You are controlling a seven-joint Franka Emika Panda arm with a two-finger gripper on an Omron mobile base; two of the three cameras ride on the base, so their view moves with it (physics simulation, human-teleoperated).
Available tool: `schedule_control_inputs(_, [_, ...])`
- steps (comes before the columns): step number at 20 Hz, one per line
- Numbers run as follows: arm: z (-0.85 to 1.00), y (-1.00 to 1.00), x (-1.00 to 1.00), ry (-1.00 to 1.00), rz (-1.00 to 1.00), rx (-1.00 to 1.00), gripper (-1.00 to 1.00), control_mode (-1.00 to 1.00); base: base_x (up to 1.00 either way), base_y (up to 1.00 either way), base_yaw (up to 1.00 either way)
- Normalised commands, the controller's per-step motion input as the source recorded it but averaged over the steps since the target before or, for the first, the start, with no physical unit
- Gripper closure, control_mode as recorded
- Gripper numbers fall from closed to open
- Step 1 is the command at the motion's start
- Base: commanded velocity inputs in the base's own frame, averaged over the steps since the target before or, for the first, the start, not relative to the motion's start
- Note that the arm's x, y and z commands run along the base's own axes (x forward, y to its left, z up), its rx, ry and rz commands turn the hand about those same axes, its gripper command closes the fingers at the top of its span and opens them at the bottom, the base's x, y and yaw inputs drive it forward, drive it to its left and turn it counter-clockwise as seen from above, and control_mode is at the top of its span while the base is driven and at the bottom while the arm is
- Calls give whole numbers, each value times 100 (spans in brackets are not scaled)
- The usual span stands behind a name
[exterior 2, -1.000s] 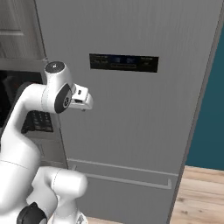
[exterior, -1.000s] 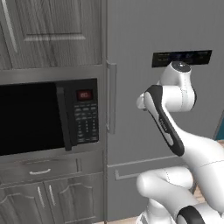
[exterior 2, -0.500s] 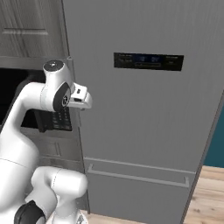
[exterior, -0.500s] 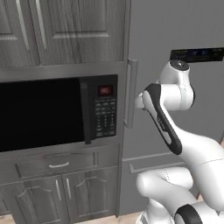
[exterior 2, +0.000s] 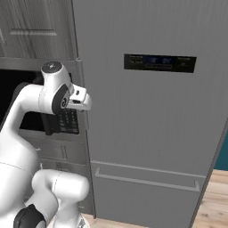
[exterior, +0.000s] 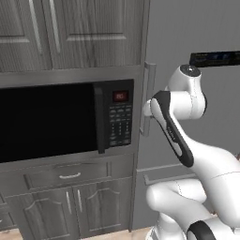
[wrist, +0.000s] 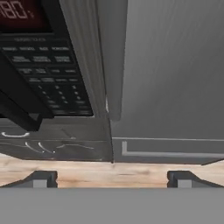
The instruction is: There is a bowl on the dining counter. Grab a lemon wedge from the fridge and place it in the bowl. Then get the liquor bottle and glass cup from the cabinet and place them next to the bowl.
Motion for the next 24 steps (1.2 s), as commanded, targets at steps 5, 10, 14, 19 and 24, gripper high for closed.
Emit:
schedule_control_inputs(5, [0, 14, 60, -11, 0, 0, -100, -100, 0, 0, 0])
schedule_control_inputs(10, [0, 0, 87, -7, 0, 0, -100, -100, 0, 0, 0])
schedule_control_inputs(14, [0, 0, 71, 0, -1, 0, -100, -100, 0, 0, 0])
schedule_control_inputs(19, [-6, 2, 68, -3, 0, 0, -100, -100, 0, 0, 0])
schedule_control_inputs(24, [-19, 0, 52, -5, 0, 0, -100, -100, 0, 0, 0])
